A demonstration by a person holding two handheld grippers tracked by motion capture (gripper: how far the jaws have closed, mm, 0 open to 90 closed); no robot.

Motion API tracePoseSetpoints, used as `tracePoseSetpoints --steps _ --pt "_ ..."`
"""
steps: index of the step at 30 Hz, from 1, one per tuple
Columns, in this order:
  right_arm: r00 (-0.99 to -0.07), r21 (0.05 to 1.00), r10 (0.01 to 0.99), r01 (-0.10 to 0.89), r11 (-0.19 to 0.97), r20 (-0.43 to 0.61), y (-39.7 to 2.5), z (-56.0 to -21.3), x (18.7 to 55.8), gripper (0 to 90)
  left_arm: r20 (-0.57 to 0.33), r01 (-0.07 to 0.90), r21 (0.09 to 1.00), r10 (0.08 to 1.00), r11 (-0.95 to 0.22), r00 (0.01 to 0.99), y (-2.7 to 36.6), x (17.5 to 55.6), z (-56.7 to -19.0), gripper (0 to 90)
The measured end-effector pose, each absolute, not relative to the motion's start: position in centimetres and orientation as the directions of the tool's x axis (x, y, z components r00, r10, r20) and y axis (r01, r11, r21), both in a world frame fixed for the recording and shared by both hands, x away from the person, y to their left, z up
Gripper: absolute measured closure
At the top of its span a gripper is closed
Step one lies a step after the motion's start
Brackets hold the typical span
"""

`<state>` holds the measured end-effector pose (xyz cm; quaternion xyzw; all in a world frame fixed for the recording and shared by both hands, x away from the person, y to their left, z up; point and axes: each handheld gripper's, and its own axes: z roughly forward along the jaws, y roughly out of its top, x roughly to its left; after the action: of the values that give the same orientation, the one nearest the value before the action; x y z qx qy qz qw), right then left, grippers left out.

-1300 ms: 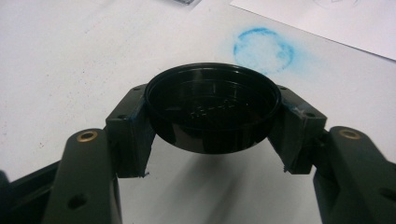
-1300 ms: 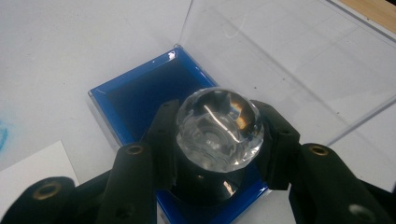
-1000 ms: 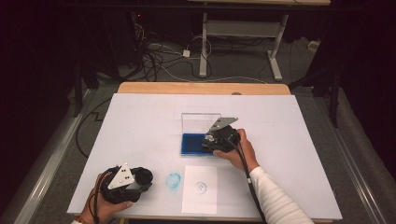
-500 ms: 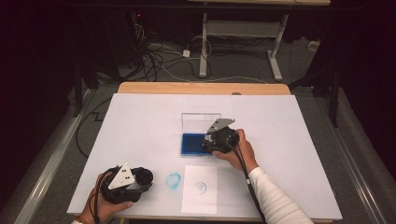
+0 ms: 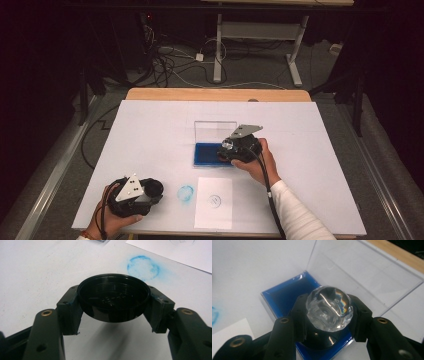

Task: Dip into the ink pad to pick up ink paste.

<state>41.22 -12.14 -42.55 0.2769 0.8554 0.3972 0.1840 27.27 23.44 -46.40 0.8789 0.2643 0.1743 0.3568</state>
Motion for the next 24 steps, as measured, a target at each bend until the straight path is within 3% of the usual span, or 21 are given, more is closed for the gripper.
tracePoseSetpoints --steps 14,24 --pt "-0.796 0.853 0.595 0.227 0.47 -0.116 -14.1 -38.5 38.2 57.0 0.118 0.334 0.726 0.587 -0.602 0.801 23.5 27.4 -46.3 36.5" --pt "-0.805 0.863 0.582 0.207 0.461 -0.118 -14.8 -37.7 37.2 57.0 0.119 0.333 0.723 0.584 -0.605 0.803 23.5 27.7 -46.4 36.5"
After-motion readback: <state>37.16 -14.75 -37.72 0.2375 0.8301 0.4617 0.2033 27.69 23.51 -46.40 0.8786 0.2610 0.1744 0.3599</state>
